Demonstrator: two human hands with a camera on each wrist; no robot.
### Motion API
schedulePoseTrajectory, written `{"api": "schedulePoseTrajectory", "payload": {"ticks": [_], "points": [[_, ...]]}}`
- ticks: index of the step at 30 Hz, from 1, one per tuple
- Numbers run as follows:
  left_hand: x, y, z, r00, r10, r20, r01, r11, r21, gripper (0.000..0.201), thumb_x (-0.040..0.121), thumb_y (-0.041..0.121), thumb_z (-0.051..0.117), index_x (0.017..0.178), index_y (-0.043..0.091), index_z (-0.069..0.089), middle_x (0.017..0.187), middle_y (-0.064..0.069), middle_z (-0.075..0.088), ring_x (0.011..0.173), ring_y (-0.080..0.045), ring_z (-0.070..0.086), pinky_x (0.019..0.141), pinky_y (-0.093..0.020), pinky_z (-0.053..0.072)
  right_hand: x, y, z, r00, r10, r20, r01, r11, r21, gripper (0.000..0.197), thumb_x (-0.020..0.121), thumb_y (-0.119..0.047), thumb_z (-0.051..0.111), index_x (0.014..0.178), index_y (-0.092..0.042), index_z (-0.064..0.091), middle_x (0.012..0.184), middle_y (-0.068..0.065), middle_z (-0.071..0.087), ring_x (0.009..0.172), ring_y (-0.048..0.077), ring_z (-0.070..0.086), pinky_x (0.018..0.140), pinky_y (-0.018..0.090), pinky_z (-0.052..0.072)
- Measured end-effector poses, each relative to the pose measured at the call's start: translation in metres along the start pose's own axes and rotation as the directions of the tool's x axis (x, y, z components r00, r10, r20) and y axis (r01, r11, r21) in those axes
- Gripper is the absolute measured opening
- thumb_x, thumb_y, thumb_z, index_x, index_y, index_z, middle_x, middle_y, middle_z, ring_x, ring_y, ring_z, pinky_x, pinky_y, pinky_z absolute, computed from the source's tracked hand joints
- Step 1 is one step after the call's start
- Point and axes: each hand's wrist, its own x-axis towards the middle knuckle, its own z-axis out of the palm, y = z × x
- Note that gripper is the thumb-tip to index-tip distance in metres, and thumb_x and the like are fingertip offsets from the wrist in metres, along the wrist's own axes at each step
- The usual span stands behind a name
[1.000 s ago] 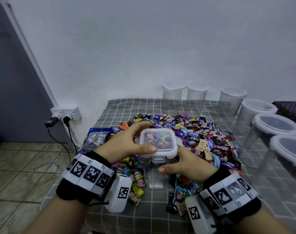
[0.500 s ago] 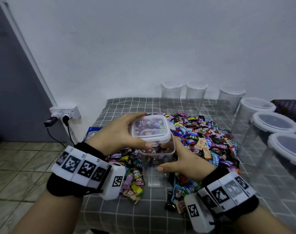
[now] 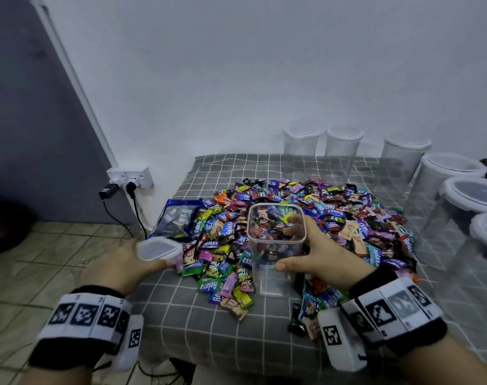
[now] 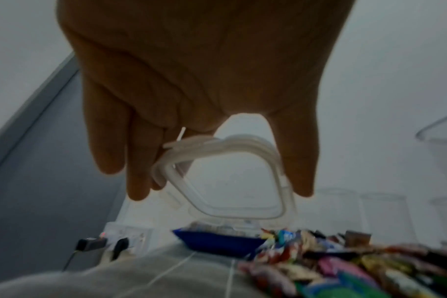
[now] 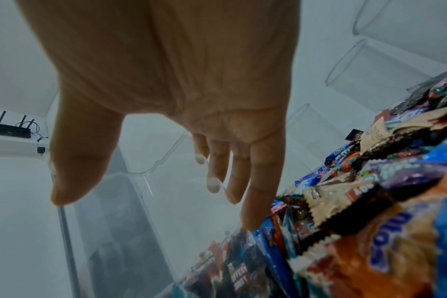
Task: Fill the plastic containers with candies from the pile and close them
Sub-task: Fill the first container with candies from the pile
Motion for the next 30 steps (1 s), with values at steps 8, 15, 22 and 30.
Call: {"api": "schedulePoseTrajectory", "payload": {"ticks": [8, 15, 22, 30], "points": [[0.009, -0.022, 0.036, 0.982, -0.176, -0.072, 0.184, 0.973, 0.137, 0.107, 0.052, 0.087, 0.057, 0.134, 0.021, 0.040, 0.129, -0.012, 0.052, 0.113, -0.030, 0.053, 0.091, -0.039, 0.046, -0.004, -0.001, 0.002, 0.999, 0.026, -0.032, -0.026, 1.000, -0.005, 0.073, 0.071, -0.028, 0.078, 0.123, -0.031, 0.027, 0.120, -0.011, 0.046, 0.112, 0.011, 0.049, 0.093, 0.025, 0.039], [0.001, -0.023, 0.035, 0.981, -0.157, 0.118, 0.130, 0.969, 0.208, 0.131, 0.036, 0.099, 0.017, 0.137, 0.020, 0.039, 0.137, -0.011, 0.046, 0.124, -0.027, 0.046, 0.101, -0.040, 0.040, -0.007, -0.003, 0.005, 0.999, 0.022, -0.046, -0.022, 1.000, 0.001, 0.064, 0.073, -0.027, 0.077, 0.112, -0.041, 0.028, 0.112, -0.020, 0.045, 0.105, 0.000, 0.051, 0.087, 0.017, 0.040], [0.000, -0.012, 0.019, 0.991, -0.112, 0.078, 0.100, 0.985, 0.137, 0.113, 0.054, 0.092, 0.028, 0.136, 0.015, 0.042, 0.138, -0.010, 0.048, 0.120, -0.027, 0.050, 0.097, -0.038, 0.043, -0.013, -0.004, -0.005, 0.999, 0.039, 0.018, -0.033, 0.967, -0.252, 0.095, 0.065, -0.051, 0.077, 0.139, -0.028, 0.022, 0.134, -0.018, 0.042, 0.122, 0.002, 0.042, 0.108, 0.030, 0.033], [-0.027, 0.047, -0.009, 0.920, 0.366, 0.137, -0.344, 0.925, -0.163, 0.052, 0.070, 0.069, 0.047, 0.109, 0.036, 0.061, 0.109, 0.009, 0.065, 0.095, -0.006, 0.060, 0.086, -0.030, 0.049, -0.033, -0.003, -0.030, 0.961, 0.189, 0.200, -0.067, 0.866, -0.495, 0.013, 0.086, -0.030, 0.064, 0.098, -0.028, 0.062, 0.073, -0.012, 0.058, 0.069, 0.005, 0.054, 0.066, 0.019, 0.044]]}}
